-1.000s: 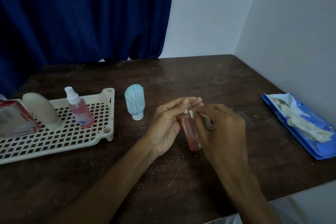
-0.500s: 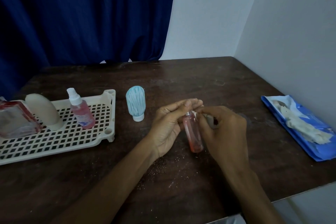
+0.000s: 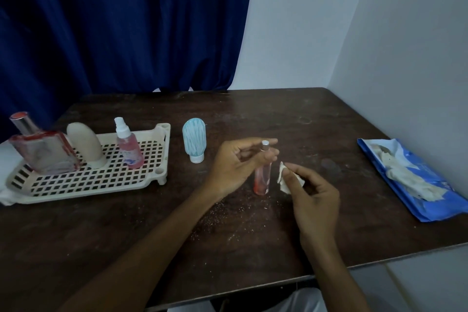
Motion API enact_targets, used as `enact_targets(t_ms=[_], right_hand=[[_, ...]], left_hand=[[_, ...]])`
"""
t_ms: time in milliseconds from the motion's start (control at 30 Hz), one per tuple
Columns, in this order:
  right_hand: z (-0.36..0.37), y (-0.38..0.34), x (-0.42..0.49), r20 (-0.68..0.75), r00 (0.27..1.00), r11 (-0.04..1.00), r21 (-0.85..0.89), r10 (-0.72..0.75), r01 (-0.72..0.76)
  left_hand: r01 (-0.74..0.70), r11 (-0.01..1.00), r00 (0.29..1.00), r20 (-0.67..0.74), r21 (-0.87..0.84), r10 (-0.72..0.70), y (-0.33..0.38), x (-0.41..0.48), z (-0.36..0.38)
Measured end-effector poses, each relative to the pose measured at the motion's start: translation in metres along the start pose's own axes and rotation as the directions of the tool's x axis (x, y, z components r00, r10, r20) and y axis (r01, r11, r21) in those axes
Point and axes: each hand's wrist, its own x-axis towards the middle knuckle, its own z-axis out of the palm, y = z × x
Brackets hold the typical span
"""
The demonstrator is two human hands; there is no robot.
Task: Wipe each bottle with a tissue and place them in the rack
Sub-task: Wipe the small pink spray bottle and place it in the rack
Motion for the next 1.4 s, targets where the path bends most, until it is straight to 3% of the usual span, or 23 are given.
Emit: enact_targets(t_ms=[133, 233, 433, 567, 667, 800, 900, 1067, 1400], right_hand=[[-0.005, 0.001, 0.003, -0.015, 0.998, 0.995, 0.087, 0.055, -0.053], [-0.012, 0.001, 0.006, -0.027, 0.998, 0.995, 0.086, 0.058, -0.056], [-0.012, 0.008, 0.003, -0.008, 0.998, 0.997, 0.06, 0.058, -0.057], [-0.009, 0.008, 0.002, 0.016, 0.999, 0.997, 0.055, 0.045, -0.046], [-0.007, 0.007, 0.001, 0.026, 0.999, 0.998, 0.046, 0.035, -0.036], [-0.005, 0.005, 0.0, 0.025, 0.999, 0.999, 0.011, 0.038, -0.038], [-0.003, 0.002, -0.001, 0.029, 0.999, 0.999, 0.01, 0.034, -0.034], [-0.001, -0.001, -0.004, 0.04, 0.998, 0.998, 0.028, 0.049, -0.05], [-0.001, 0.004, -0.004, 0.04, 0.998, 0.998, 0.041, 0.049, -0.051]], left_hand=[[0.011, 0.975, 0.999, 0.05, 0.221, -0.023, -0.006, -0.012, 0.005], [0.008, 0.959, 0.999, 0.033, 0.285, -0.018, -0.004, -0.02, 0.01], [-0.031, 0.948, 0.965, -0.236, 0.316, 0.111, 0.025, -0.05, -0.001], [-0.042, 0.896, 0.87, -0.425, 0.442, 0.25, 0.052, -0.076, -0.035], [-0.007, 0.867, 0.741, -0.579, 0.498, 0.339, 0.062, -0.092, -0.071], [0.109, 0.847, 0.593, -0.718, 0.52, 0.365, 0.065, -0.104, -0.116], [0.226, 0.808, 0.531, -0.764, 0.544, 0.366, 0.063, -0.106, -0.141], [0.35, 0.76, 0.541, -0.781, 0.548, 0.314, 0.05, -0.099, -0.165], [0.442, 0.698, 0.551, -0.785, 0.563, 0.285, 0.031, -0.09, -0.178]])
